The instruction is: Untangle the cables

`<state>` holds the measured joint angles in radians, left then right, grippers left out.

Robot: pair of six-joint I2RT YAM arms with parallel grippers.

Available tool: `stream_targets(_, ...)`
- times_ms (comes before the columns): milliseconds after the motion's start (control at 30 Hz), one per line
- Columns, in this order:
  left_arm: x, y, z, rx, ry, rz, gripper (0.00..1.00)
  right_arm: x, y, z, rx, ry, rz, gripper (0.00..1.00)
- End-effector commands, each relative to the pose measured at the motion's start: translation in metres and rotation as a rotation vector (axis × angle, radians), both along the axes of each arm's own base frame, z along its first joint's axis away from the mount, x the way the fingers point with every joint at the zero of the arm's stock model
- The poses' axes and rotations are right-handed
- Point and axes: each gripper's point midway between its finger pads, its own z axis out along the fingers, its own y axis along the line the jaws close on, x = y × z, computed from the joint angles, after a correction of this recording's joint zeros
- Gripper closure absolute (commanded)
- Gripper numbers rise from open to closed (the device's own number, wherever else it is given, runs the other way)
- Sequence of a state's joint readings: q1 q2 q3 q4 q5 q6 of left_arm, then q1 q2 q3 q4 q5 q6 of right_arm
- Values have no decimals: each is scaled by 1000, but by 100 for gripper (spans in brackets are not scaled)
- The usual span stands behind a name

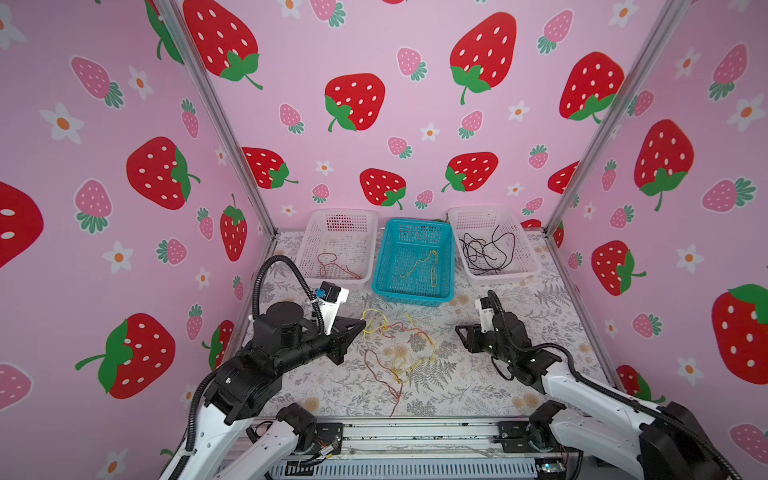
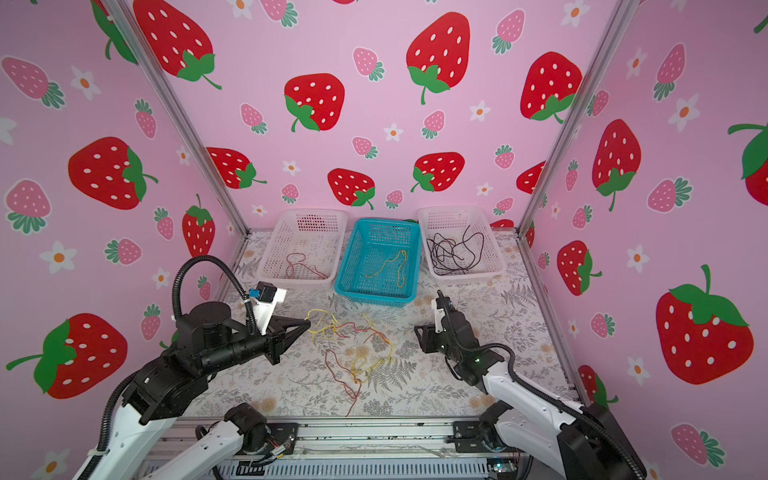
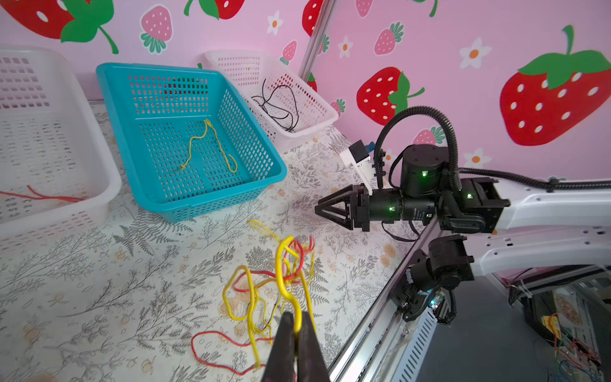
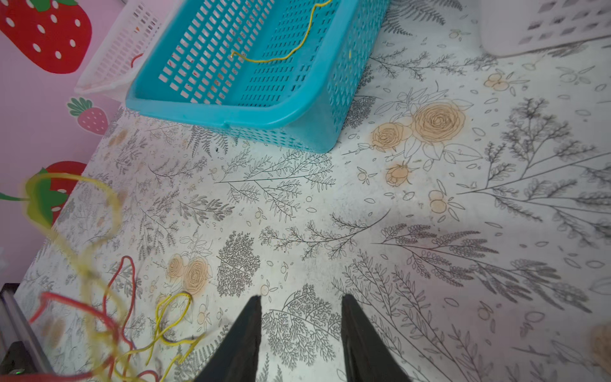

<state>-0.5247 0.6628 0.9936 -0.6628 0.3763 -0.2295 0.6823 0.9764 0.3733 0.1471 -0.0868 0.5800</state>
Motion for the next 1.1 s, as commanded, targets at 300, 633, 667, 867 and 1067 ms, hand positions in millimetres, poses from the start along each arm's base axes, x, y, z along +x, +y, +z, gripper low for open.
stream_targets(300,7,-38,6,-87,84,-162,100,-60,73,130,185,-489,407,40)
stream_targets(633,6,-46,9,-127,103,-203,100,-88,119,137,226,-649,619,40)
stream_targets(667,5,-47,8,-127,107,-208,100,-89,121,139,231,-663,627,40)
stream_targets(867,3,-48,7,-126,106,-221,100,-92,132,139,235,-682,674,55)
stream_targets(1067,3,-43,3,-93,98,-205,100,-99,134,138,248,-681,703,83)
